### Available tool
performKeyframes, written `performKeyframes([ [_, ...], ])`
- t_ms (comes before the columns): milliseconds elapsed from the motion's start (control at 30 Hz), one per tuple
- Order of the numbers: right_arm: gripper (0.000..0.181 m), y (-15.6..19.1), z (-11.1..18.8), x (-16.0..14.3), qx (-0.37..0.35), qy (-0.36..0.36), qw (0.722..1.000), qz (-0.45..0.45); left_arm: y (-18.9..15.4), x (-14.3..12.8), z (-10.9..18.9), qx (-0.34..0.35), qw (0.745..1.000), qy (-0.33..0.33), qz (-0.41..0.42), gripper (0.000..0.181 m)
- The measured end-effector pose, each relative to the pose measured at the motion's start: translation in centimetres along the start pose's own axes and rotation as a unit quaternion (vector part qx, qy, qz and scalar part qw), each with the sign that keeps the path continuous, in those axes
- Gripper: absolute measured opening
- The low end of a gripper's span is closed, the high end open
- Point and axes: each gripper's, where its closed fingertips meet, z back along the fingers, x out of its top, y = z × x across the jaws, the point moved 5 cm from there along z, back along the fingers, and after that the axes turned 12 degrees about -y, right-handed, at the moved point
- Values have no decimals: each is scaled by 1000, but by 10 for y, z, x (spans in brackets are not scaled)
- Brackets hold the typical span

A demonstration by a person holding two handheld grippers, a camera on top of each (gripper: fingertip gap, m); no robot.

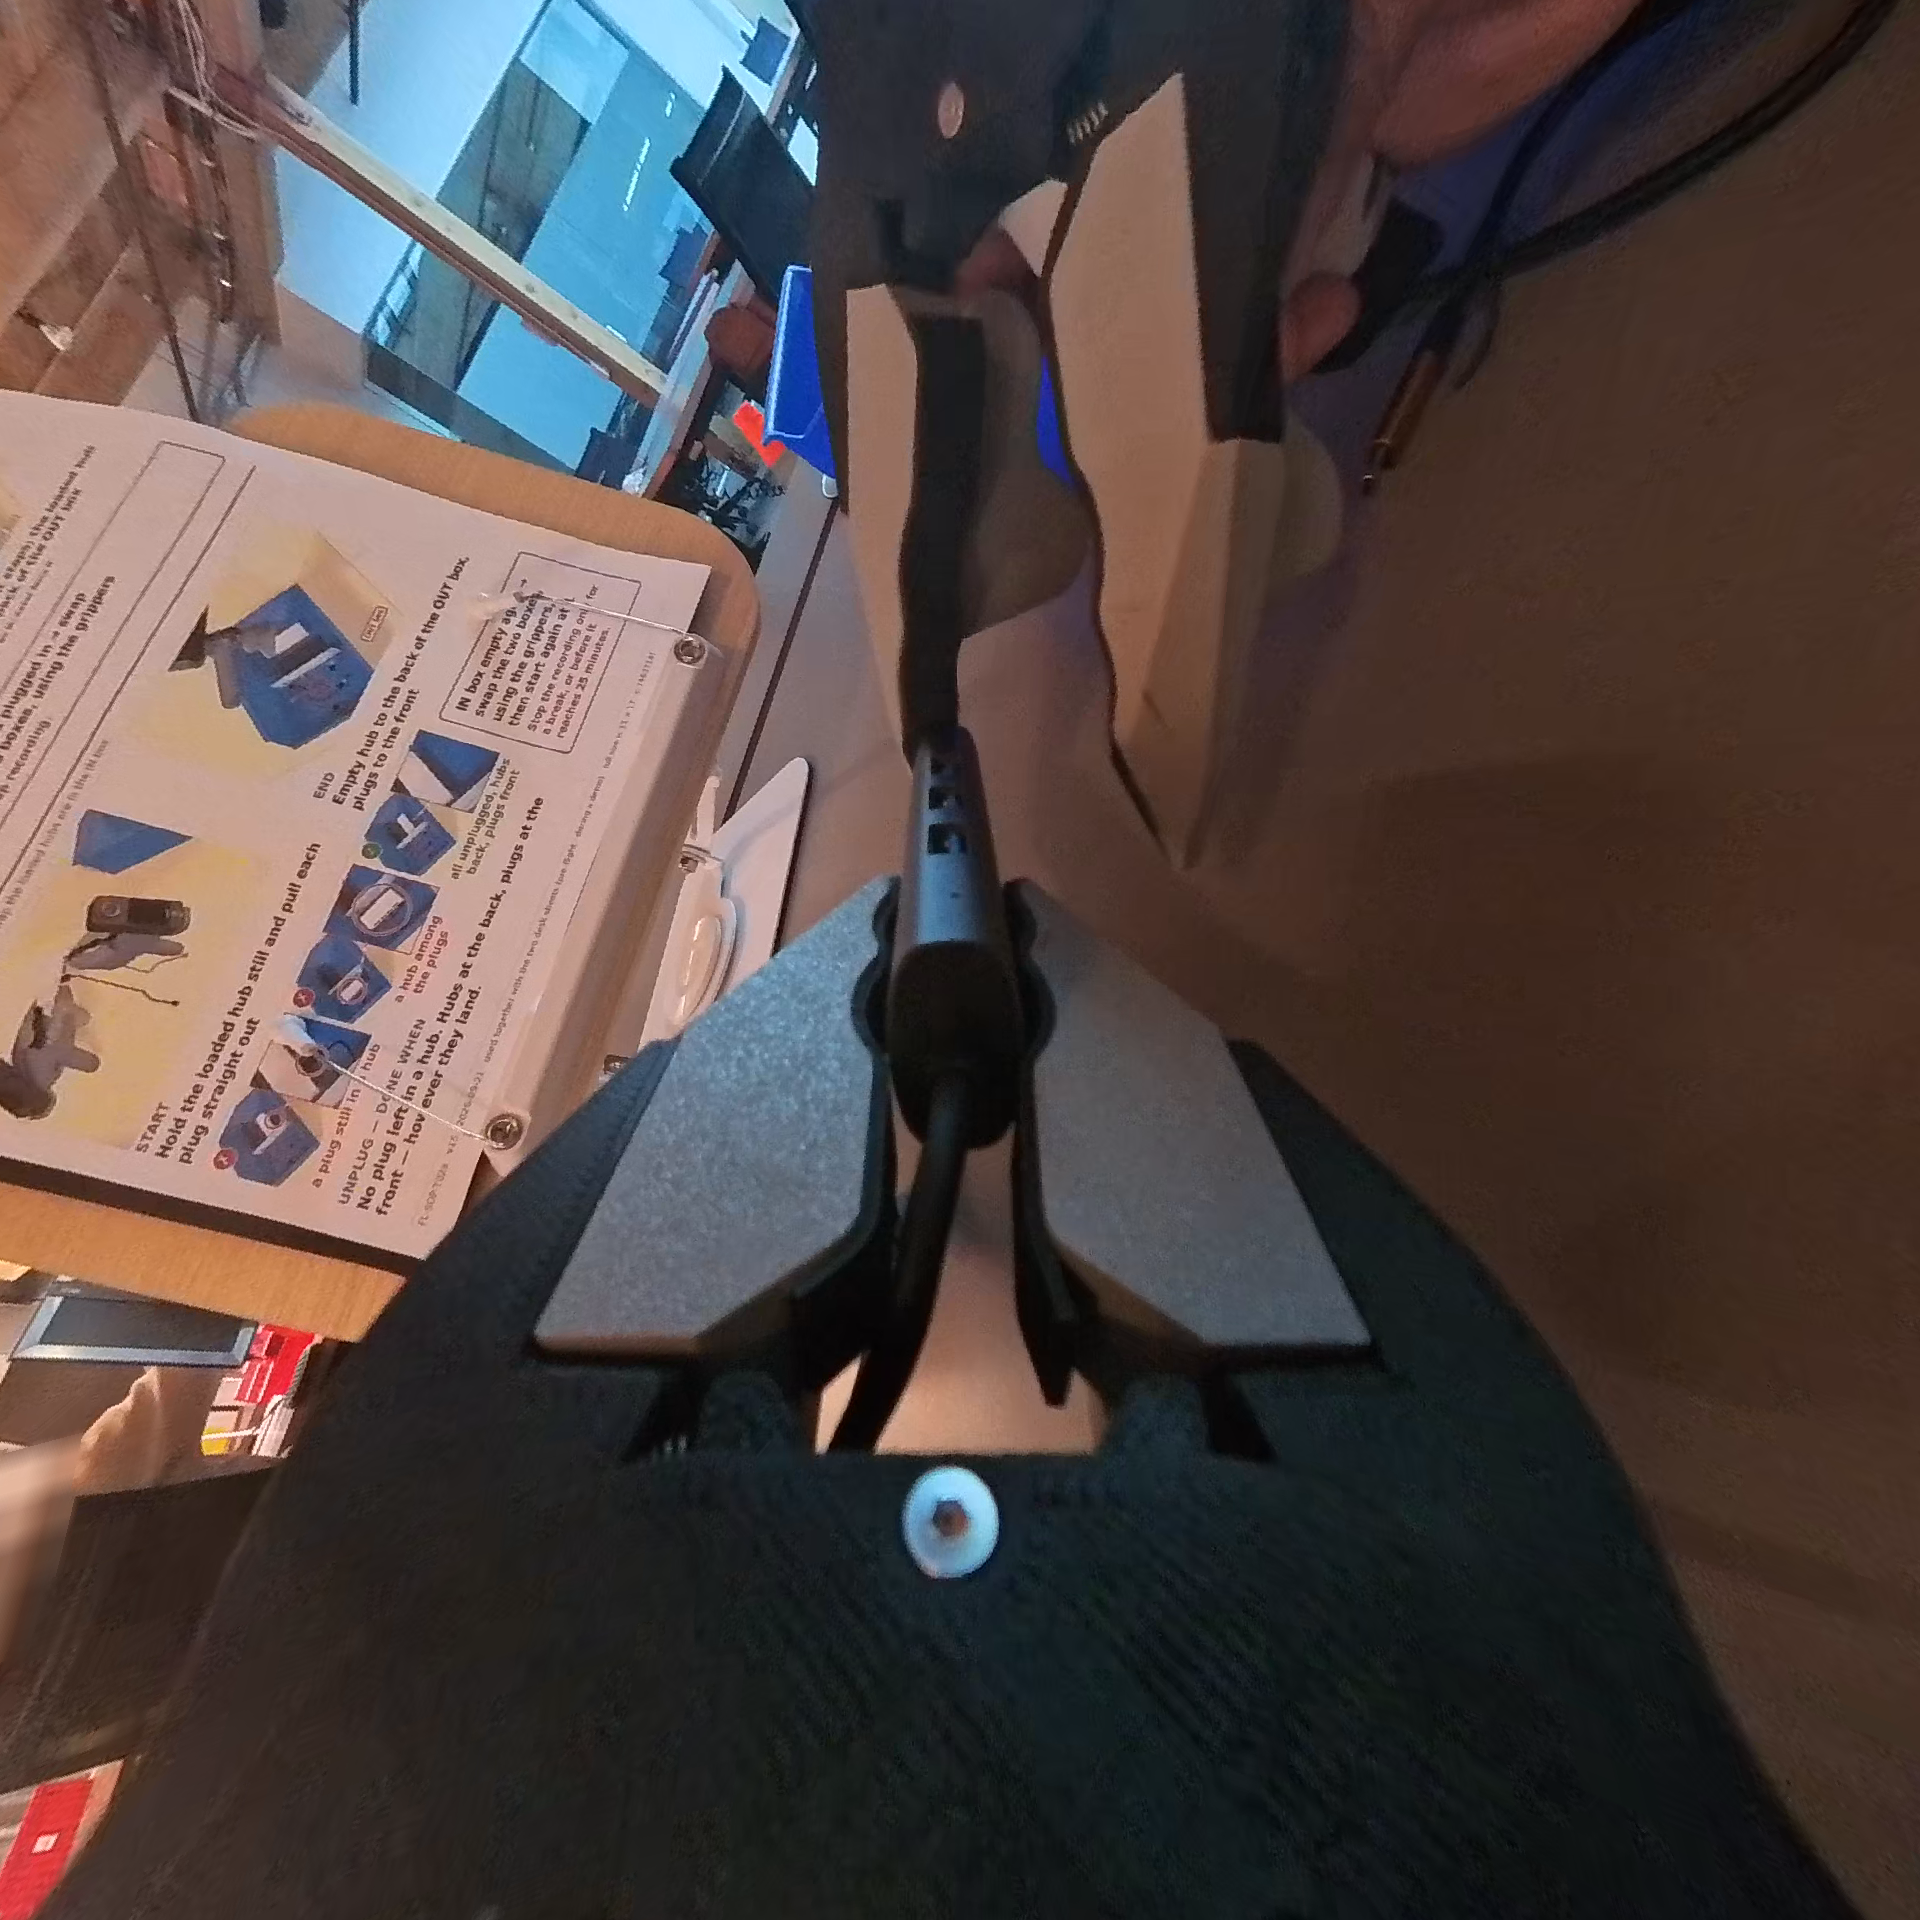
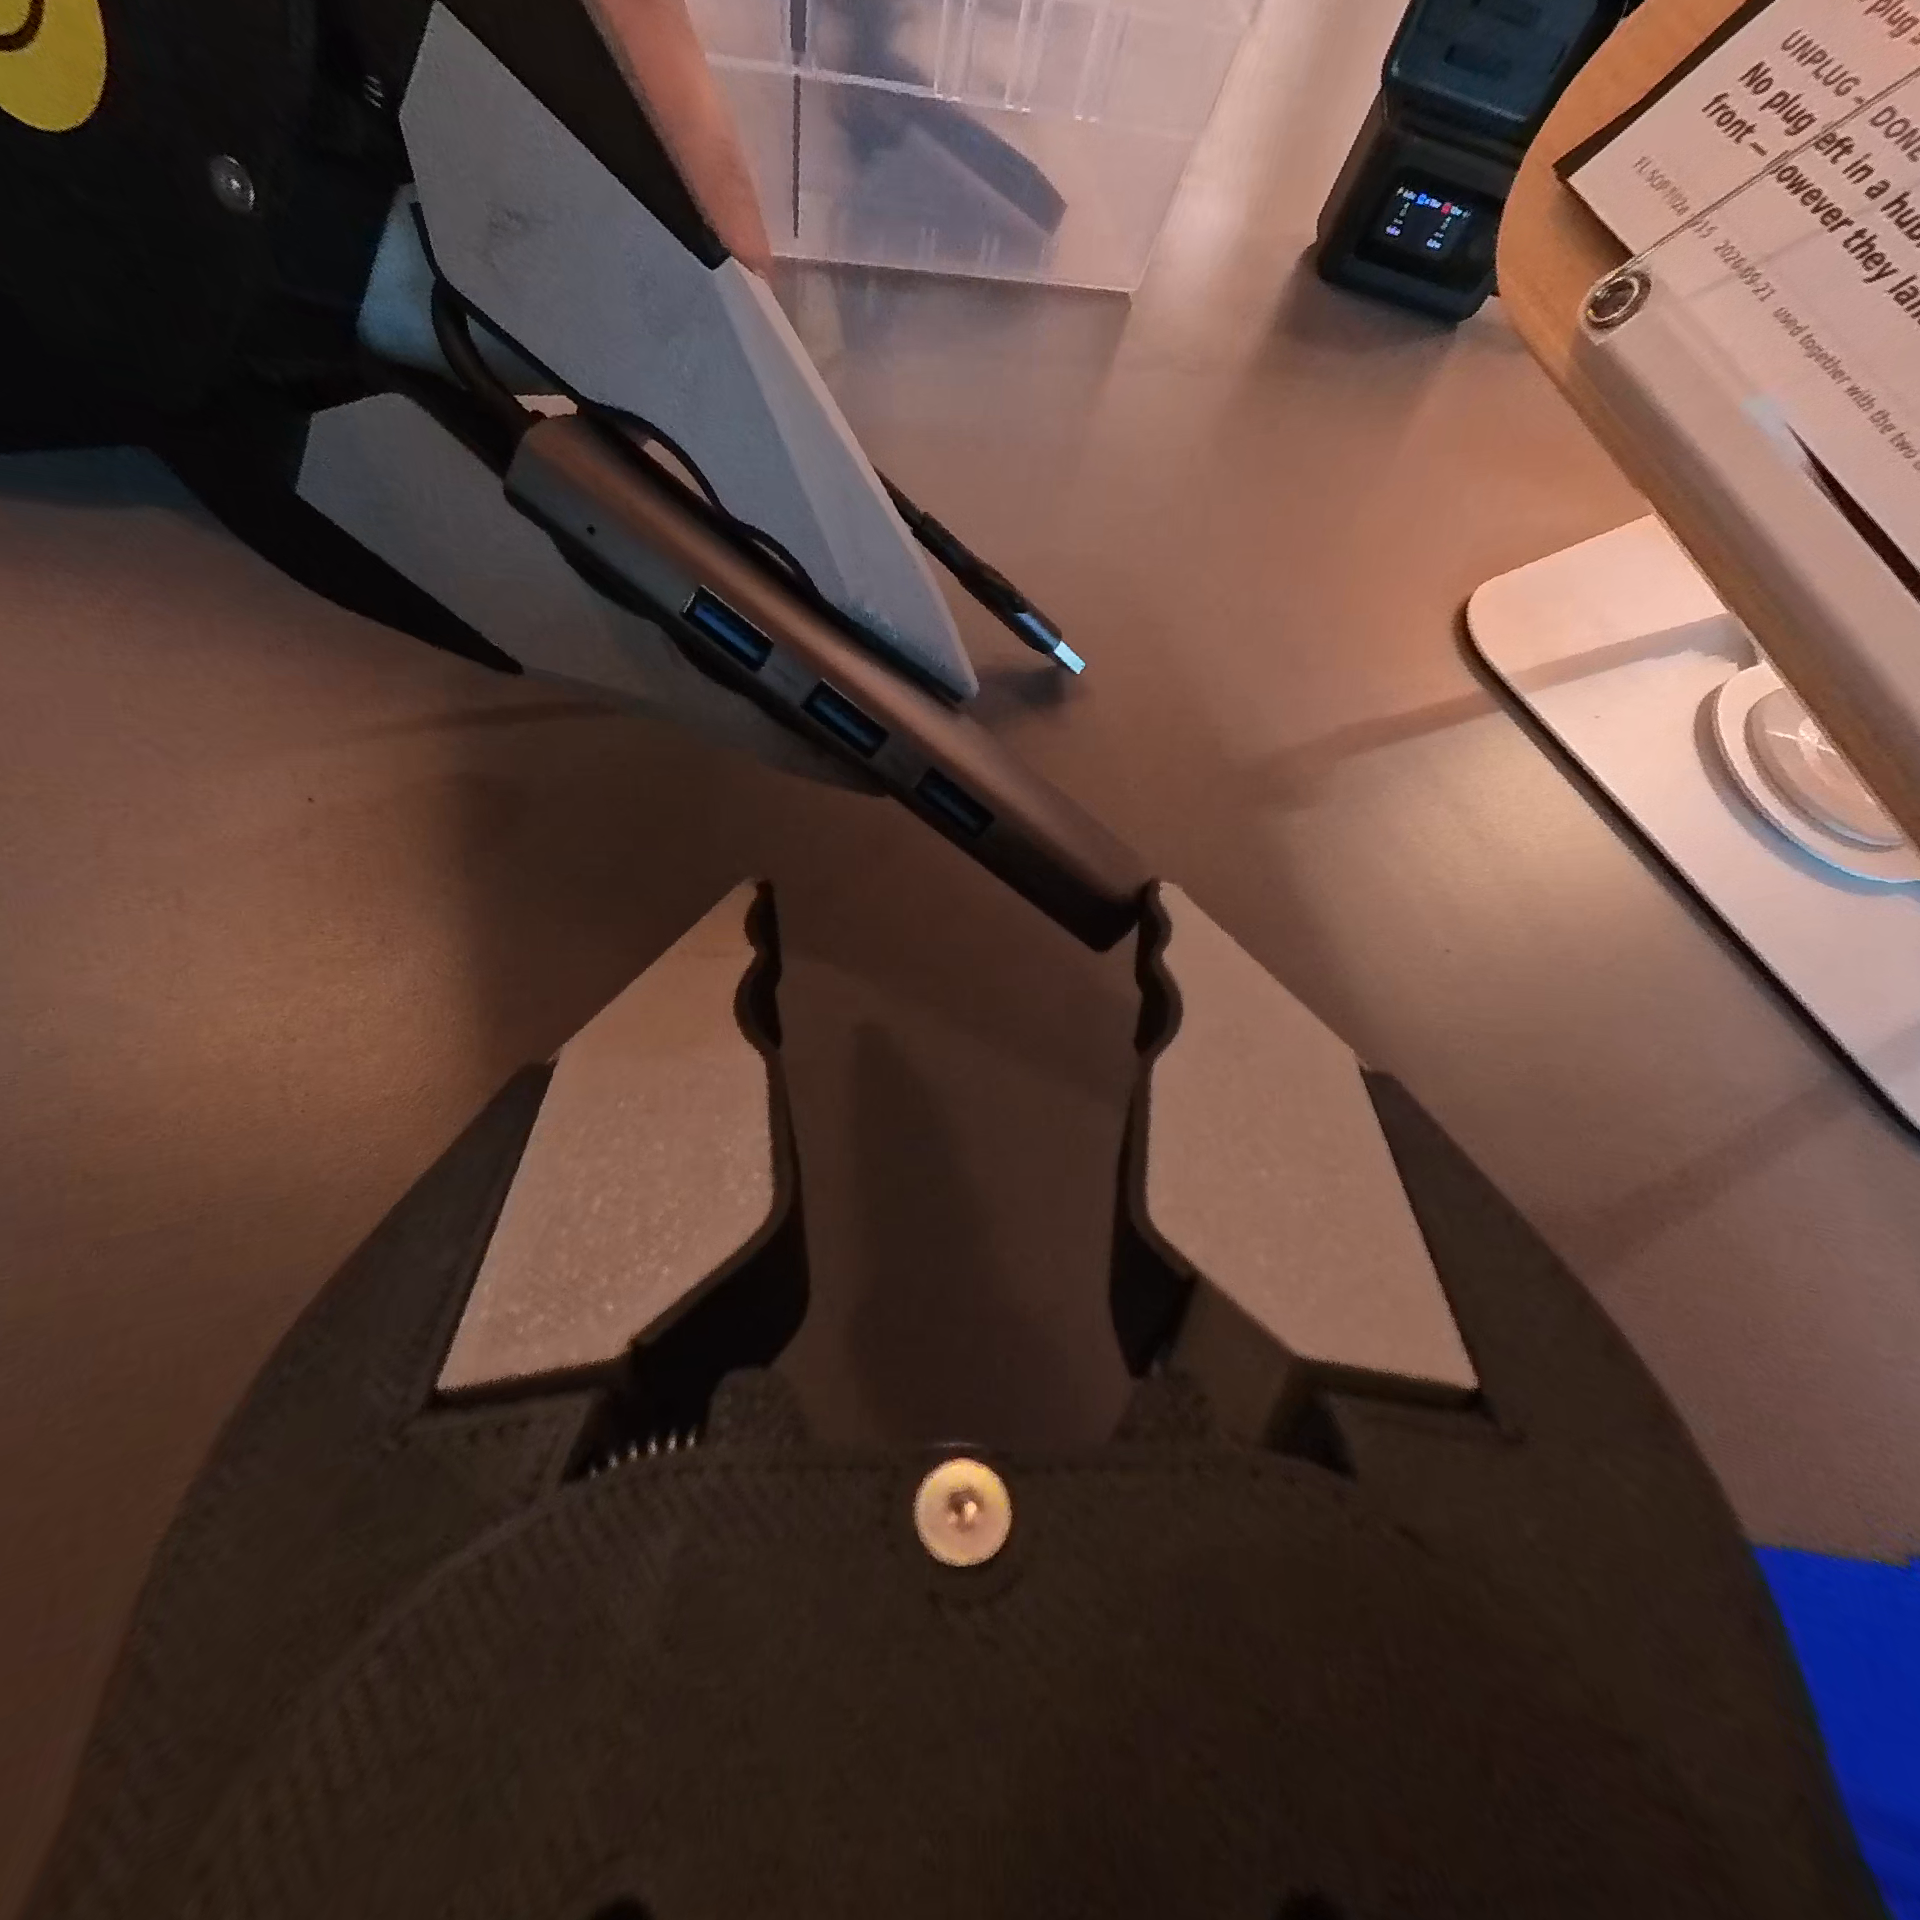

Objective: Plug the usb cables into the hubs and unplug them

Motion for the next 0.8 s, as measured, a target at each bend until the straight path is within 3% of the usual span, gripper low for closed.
performKeyframes([
  [600, 57, 0, -2, 3, -4, -16, 1000, 5, 0, 1, -1, 7, 1000, 13, -27, 18],
  [800, 47, -8, -1, -1, -49, 10, 998, 44, -2, 1, -3, 11, 997, 27, -65, 18],
])
